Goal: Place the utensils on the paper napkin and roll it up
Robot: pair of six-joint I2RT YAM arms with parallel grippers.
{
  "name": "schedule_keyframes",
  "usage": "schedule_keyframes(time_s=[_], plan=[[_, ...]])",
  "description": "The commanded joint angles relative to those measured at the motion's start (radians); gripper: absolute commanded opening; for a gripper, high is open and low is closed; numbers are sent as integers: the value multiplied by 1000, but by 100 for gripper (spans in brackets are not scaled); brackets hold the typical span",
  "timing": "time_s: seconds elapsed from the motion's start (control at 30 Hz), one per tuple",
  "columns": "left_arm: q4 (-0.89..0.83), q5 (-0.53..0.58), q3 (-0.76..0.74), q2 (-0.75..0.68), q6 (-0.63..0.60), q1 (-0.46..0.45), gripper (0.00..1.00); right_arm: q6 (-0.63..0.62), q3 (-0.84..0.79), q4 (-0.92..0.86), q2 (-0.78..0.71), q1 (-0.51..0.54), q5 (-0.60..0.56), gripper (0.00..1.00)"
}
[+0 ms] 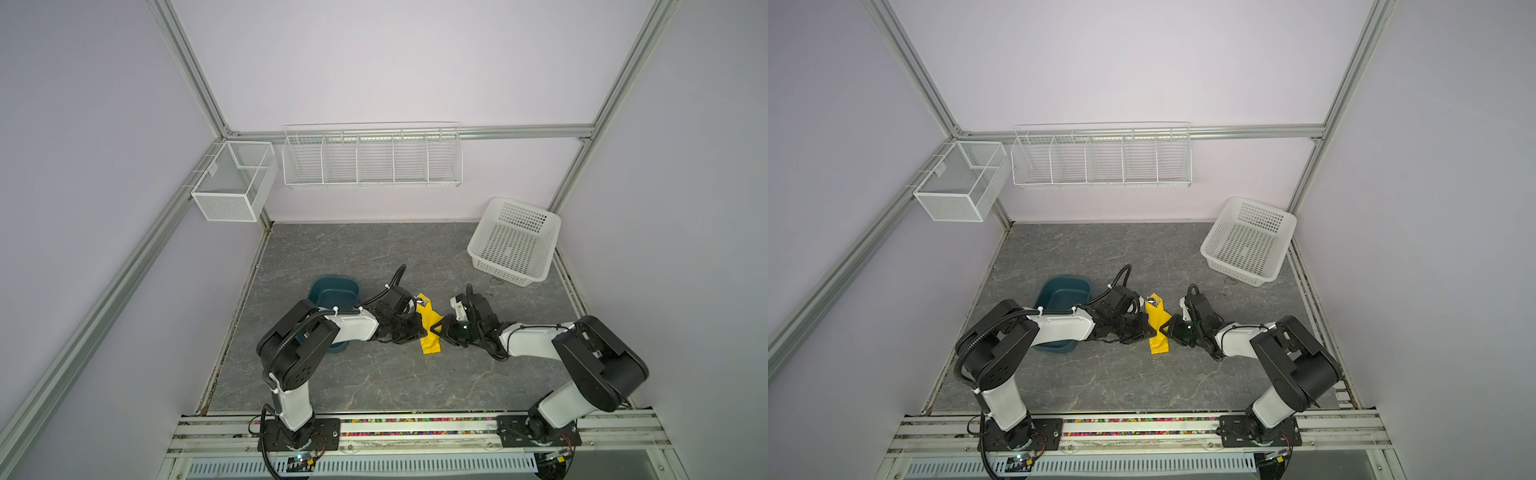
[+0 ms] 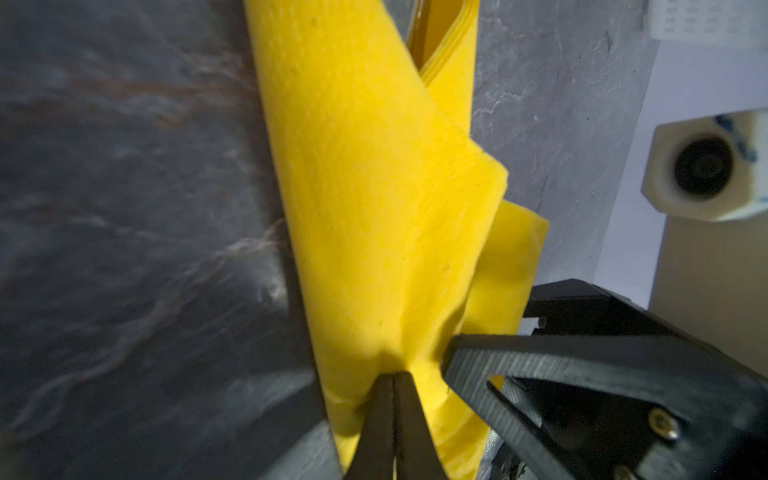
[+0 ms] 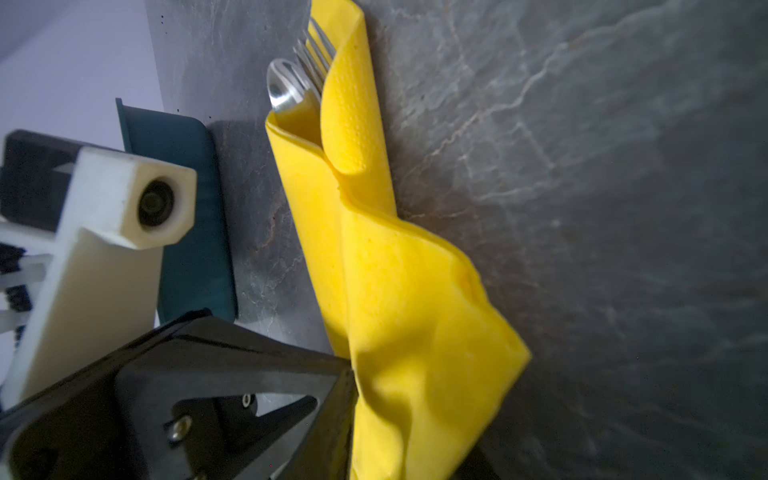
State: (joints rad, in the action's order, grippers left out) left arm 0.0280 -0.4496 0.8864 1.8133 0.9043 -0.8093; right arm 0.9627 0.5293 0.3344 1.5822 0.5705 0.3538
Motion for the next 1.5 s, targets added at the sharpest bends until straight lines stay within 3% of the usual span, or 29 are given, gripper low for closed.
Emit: schedule_keyframes(time_s=[0.0, 0.37, 0.8, 1.3, 1.37, 1.47], plan=[[-8, -2, -6, 27, -8, -8, 3, -10, 15, -4, 31, -6, 5, 35], [-10, 4, 1, 31, -5, -8, 2, -129, 67, -112, 71, -3, -9, 36], [0, 34, -11, -49, 22, -8, 6, -160, 93, -130, 53, -7, 12, 14], [-76, 266, -175, -371, -12, 50, 35, -283, 129, -145, -5, -13, 32, 11], [-81, 279, -182, -394, -21, 55, 43, -307, 138, -151, -15, -12, 35, 10], [-89, 270, -182, -406, -33, 69, 47, -344, 147, -163, -32, -13, 43, 10]])
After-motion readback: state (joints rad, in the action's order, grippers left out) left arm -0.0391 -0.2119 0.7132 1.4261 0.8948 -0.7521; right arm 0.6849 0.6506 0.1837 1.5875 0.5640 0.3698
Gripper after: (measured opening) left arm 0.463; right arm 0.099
